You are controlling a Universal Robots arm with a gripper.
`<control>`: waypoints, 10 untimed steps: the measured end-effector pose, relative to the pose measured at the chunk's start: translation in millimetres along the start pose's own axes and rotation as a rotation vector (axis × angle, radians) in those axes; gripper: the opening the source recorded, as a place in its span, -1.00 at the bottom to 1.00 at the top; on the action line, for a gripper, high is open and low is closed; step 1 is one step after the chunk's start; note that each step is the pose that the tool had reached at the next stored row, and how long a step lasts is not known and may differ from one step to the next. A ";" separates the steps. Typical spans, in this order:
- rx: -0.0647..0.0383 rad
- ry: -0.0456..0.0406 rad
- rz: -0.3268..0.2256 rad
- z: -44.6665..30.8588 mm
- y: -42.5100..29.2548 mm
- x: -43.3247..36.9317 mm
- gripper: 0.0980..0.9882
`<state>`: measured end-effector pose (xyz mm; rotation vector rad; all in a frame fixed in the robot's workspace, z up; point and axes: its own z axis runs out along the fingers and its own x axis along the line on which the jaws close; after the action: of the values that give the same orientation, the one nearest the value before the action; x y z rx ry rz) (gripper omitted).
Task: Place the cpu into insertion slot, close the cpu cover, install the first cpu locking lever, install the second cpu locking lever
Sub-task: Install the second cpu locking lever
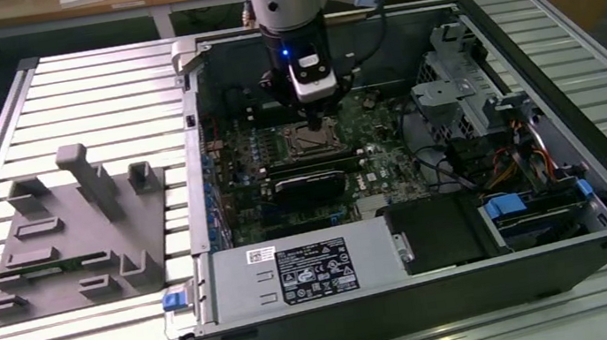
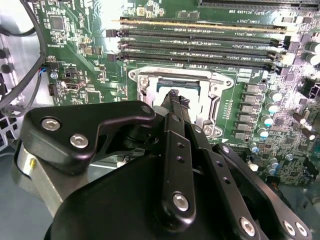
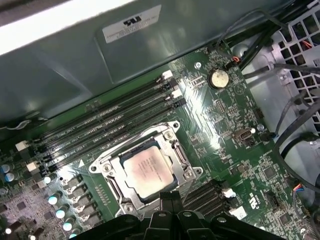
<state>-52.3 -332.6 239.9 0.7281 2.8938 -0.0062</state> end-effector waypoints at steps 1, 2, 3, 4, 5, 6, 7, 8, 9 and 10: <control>0.000 0.0000 0.000 0.1 -0.8 -0.4 -0.98; 0.000 0.0000 0.000 0.1 -1.5 -0.8 -0.98; 0.000 0.0000 0.000 0.1 -2.3 -1.2 -0.98; 0.000 0.0000 0.000 0.2 -3.1 -1.7 -0.98; 0.000 0.0000 0.000 0.2 -4.0 -2.2 -0.98; 0.000 0.0000 0.000 0.2 -4.9 -2.7 -0.98; 0.000 0.0000 0.000 0.3 -6.0 -3.3 -0.98; 0.000 0.0000 0.000 0.3 -7.1 -3.9 -0.98; 0.000 0.0000 0.000 0.4 -8.5 -4.6 -0.98; 0.000 0.0000 0.000 0.5 -9.8 -5.4 -0.98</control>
<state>-52.2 -343.8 239.9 0.7278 2.8939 -0.0062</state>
